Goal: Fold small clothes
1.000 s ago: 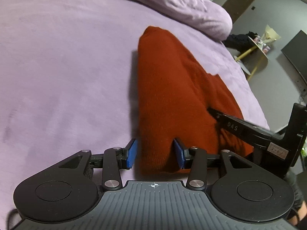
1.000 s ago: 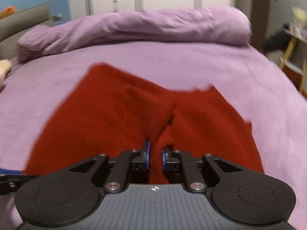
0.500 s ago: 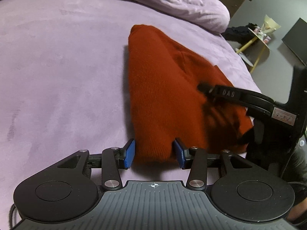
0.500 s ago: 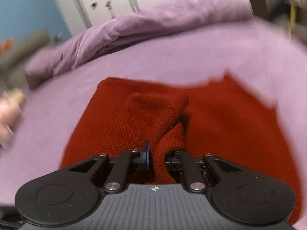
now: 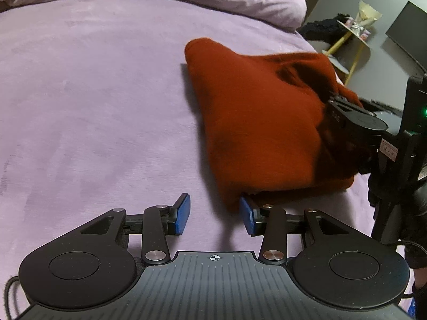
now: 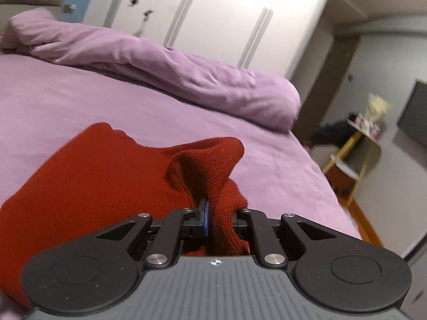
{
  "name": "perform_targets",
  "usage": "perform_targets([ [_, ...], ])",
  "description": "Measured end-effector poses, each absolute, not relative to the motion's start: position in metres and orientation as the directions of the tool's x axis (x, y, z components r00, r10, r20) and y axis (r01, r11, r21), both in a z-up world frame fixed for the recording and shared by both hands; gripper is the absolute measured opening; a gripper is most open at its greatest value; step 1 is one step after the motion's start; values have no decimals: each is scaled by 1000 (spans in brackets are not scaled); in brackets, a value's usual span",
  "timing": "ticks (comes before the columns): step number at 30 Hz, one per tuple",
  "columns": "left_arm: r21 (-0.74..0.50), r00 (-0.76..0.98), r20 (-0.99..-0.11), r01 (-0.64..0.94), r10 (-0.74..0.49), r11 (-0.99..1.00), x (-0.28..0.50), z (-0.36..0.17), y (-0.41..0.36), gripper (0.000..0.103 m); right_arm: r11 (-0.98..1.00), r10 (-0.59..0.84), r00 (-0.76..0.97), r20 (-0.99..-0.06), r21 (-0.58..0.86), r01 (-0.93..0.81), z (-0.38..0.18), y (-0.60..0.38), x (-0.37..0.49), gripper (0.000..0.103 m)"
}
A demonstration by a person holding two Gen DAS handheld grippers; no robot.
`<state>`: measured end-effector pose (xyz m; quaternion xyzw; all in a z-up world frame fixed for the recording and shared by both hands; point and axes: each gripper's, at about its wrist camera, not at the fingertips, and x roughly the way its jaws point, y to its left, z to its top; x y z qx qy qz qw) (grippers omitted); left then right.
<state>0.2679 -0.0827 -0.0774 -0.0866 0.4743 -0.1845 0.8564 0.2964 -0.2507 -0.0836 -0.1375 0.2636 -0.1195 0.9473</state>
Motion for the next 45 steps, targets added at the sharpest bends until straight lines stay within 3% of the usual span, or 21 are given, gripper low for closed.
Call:
perform_targets([
  [4, -325, 466, -792, 225, -395, 918, 274, -81, -91, 44, 959, -266, 797, -542, -234, 160, -94, -273, 305, 14],
  [9, -334, 465, -796, 196, -387, 922, 272, -84, -88, 44, 957, -161, 802, -575, 107, 268, -81, -321, 267, 33],
  [14, -335, 465, -799, 182, -381, 925, 274, -84, -91, 44, 855, -3, 813, -583, 420, 304, -101, -357, 195, 35],
  [19, -326, 462, -807, 169, -367, 930, 276, -84, -97, 44, 703, 161, 846, -508, 661, 264, -126, -368, 167, 35],
  [27, -312, 467, -812, 160, -351, 936, 277, -81, -101, 44, 702, 212, 842, -497, 677, 223, -128, -356, 201, 37],
  [28, -315, 465, -813, 156, -351, 936, 277, -81, -101, 44, 704, 215, 839, -499, 675, 221, -128, -354, 203, 36],
  [29, -317, 466, -813, 150, -350, 937, 277, -81, -100, 45, 715, 208, 835, -509, 662, 226, -127, -351, 206, 25],
  [31, -320, 471, -811, 140, -347, 937, 277, -79, -99, 45, 716, 218, 827, -518, 661, 225, -124, -349, 209, 19],
  [35, -326, 485, -807, 112, -338, 939, 278, -76, -87, 45, 310, 391, 886, -249, 942, 128, -146, -385, 195, 16],
  [36, -328, 483, -808, 107, -337, 939, 278, -76, -84, 46, 292, 383, 890, -248, 946, 138, -150, -390, 194, 16],
  [40, -352, 454, -818, 87, -352, 932, 278, -79, -78, 47, 456, 321, 820, -475, 836, 305, -161, -394, 195, 17],
  [45, -296, 455, -835, 104, -310, 950, 275, -76, -87, 48, 462, 311, 823, -475, 832, 306, -165, -391, 187, 17],
])
